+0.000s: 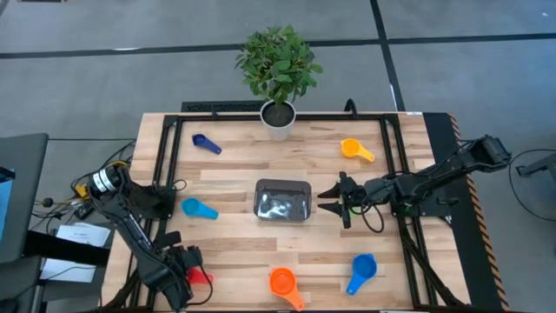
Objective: Nest measuring cups in basket
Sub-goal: Stack the red measuring cup on the top of the orange measuring cup
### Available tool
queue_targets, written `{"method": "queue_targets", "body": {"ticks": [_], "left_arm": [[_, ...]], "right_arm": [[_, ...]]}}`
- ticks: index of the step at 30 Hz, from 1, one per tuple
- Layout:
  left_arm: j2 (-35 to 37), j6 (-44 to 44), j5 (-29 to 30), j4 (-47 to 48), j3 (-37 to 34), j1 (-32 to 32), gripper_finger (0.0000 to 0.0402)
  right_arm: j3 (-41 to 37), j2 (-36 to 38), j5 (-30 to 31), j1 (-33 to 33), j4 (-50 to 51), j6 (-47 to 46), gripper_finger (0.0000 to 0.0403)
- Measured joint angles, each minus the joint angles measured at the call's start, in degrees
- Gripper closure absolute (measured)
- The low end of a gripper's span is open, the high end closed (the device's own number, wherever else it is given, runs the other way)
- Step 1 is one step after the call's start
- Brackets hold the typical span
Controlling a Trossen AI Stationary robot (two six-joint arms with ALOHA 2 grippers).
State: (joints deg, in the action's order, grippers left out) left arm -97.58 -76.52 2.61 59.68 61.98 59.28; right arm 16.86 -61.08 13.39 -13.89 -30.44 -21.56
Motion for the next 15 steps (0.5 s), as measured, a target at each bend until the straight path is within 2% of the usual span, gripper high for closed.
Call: {"method": "queue_targets", "body": {"ticks": [4, 9, 15], "left_arm": [[0.0, 1.0, -2.7, -3.9, -2.2, 0.0, 0.0318], [0.0, 3.6, -2.9, -3.5, -1.9, -0.7, 0.0387], [0.0, 15.1, -1.2, -2.5, 2.2, -4.9, 0.0397]], "right_arm": [[0.0, 0.0, 0.0, 0.0, 0.0, 0.0, 0.0217], [0.0, 0.0, 0.0, -0.5, -0.1, -2.1, 0.0231], [0.0, 0.1, 0.1, -4.6, -2.6, -3.5, 0.0262]]}}
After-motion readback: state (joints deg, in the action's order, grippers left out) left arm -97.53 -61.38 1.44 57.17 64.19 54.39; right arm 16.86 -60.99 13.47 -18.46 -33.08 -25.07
